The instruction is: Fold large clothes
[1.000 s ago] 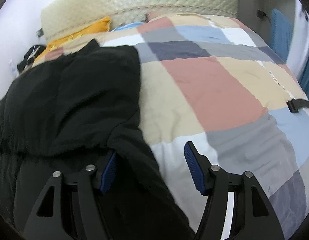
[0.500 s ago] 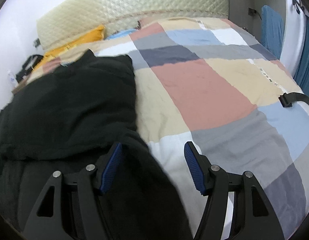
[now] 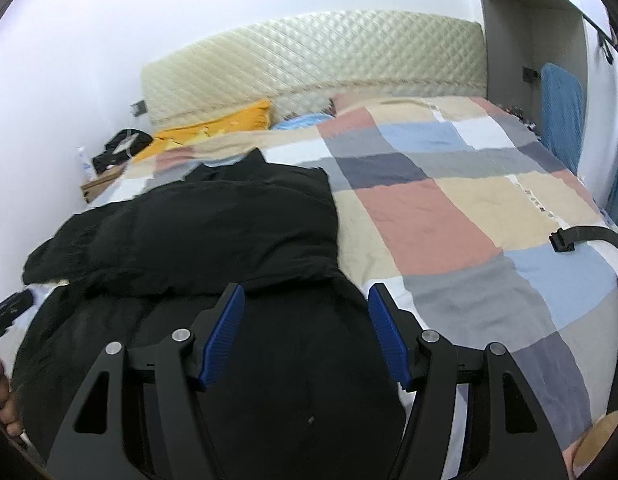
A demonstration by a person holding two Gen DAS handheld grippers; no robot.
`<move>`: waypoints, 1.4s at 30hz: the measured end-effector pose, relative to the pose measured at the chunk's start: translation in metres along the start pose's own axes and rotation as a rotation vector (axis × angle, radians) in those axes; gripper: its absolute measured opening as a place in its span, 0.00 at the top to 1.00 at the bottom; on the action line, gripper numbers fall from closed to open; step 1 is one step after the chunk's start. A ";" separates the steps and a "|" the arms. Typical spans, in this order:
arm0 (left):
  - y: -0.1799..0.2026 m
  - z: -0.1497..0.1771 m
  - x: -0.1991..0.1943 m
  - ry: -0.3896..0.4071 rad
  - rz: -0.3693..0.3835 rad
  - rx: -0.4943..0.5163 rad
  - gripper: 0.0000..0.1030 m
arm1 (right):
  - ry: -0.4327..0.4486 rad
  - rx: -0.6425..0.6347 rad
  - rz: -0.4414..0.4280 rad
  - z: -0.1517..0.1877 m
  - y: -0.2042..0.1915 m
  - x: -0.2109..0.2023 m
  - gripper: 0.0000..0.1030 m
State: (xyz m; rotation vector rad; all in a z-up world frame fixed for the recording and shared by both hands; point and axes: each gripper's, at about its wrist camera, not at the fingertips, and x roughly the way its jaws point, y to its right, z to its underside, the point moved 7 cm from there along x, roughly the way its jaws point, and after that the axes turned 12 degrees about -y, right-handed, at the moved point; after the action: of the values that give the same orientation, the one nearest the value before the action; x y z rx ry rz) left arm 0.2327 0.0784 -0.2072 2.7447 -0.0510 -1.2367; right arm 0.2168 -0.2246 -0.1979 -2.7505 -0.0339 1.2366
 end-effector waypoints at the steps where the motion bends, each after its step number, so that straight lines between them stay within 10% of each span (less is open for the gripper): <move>1: 0.001 0.001 -0.001 -0.001 0.003 0.002 0.18 | 0.009 -0.009 -0.007 0.003 -0.004 -0.007 0.38; 24: 0.004 0.002 -0.007 -0.043 0.093 0.049 0.18 | 0.087 -0.122 -0.084 0.075 -0.055 -0.073 0.36; 42: -0.310 -0.126 -0.028 -0.097 -0.237 -0.279 0.18 | 0.055 -0.135 -0.079 0.074 -0.063 -0.044 0.36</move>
State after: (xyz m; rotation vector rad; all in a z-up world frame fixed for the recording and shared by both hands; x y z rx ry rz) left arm 0.3009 0.4010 -0.1445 2.5021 0.4160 -1.3183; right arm 0.1341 -0.1573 -0.2057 -2.8645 -0.2260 1.1796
